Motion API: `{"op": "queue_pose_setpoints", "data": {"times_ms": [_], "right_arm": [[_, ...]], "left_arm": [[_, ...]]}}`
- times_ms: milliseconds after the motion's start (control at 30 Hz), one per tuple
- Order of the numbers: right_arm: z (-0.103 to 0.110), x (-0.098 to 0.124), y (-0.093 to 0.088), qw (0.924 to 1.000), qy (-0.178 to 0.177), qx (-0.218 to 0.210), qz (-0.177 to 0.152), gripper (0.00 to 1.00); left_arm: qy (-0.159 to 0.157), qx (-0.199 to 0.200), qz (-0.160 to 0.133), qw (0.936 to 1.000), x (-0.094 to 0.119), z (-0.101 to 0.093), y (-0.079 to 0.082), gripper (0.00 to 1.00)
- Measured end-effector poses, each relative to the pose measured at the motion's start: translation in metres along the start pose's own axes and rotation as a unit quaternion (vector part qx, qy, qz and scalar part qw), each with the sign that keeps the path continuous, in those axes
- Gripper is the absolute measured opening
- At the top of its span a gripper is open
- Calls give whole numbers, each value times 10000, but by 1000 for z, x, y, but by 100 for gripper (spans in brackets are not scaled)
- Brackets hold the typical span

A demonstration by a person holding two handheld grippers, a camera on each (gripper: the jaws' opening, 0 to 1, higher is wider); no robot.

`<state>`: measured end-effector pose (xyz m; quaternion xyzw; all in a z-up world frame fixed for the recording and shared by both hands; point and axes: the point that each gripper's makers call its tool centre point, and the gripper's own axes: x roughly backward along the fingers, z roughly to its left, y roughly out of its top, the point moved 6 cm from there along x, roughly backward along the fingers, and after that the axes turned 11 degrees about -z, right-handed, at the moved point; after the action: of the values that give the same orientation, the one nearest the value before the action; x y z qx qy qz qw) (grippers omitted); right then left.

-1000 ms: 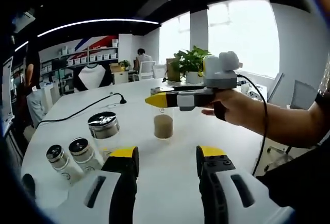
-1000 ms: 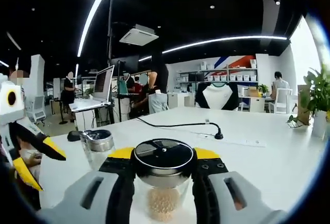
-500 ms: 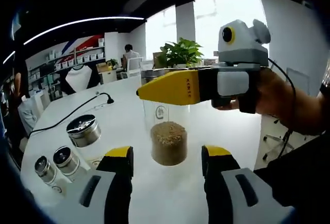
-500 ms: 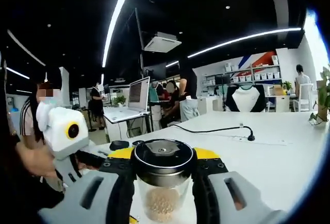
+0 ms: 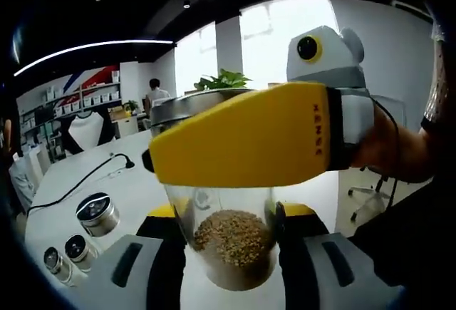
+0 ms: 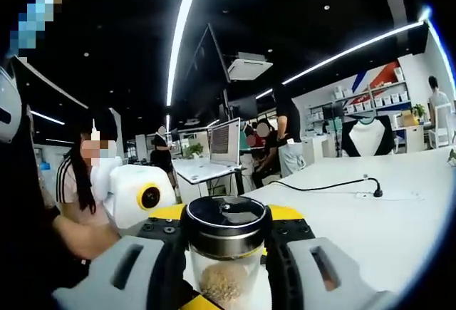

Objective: Rotate the seasoning bottle until the label or dispensing opening points toward the visible target arrow and the bottle remains upright within the marked orientation range

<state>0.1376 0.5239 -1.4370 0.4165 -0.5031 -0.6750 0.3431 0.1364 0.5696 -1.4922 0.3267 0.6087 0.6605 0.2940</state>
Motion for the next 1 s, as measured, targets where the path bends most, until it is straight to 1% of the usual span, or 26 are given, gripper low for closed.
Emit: {"op": "queue_pose_setpoints", "data": {"times_ms": [167, 300, 400, 467, 500, 533, 600, 633, 667, 767, 867, 1000], "right_arm": [[2, -1, 4, 10000, 38, 36, -62, 39], [4, -1, 7, 9998, 32, 79, -167, 40], [5, 0, 9, 9995, -49, 119, -272, 40], [6, -2, 9, 9992, -136, 202, -307, 40], [6, -3, 9, 9987, -268, 316, -289, 40], [7, -4, 9, 9976, -397, 516, -221, 40], [11, -7, 9, 9953, -557, 770, -180, 40], [11, -7, 9, 9949, -599, 791, -178, 40], [11, -9, 9, 9934, -712, 880, -161, 40], [13, -14, 12, 9916, -801, 999, -186, 41], [13, -15, 13, 9917, -725, 1041, -194, 41], [11, -13, 14, 9954, -497, 781, -249, 40]], "left_arm": [[25, 4, -77, 10000, 1, 0, 3, 52], [123, 38, -203, 9997, 4, 2, 7, 50], [267, 11, -240, 9994, 4, 3, 9, 49], [378, 110, -252, 9989, 4, 3, 9, 48], [552, 136, -250, 9981, 3, 4, 9, 48], [732, 104, -195, 9971, 3, 6, 9, 48], [1085, -141, -33, 9940, 5, 9, 8, 48], [1190, -157, 12, 9928, 5, 9, 8, 48], [1335, -159, 60, 9909, 6, 9, 9, 48], [1395, -170, -2, 9901, 6, 6, 12, 48], [1416, -190, -24, 9897, 8, 7, 13, 48], [1331, -180, -24, 9909, 11, 7, 14, 48]]}}
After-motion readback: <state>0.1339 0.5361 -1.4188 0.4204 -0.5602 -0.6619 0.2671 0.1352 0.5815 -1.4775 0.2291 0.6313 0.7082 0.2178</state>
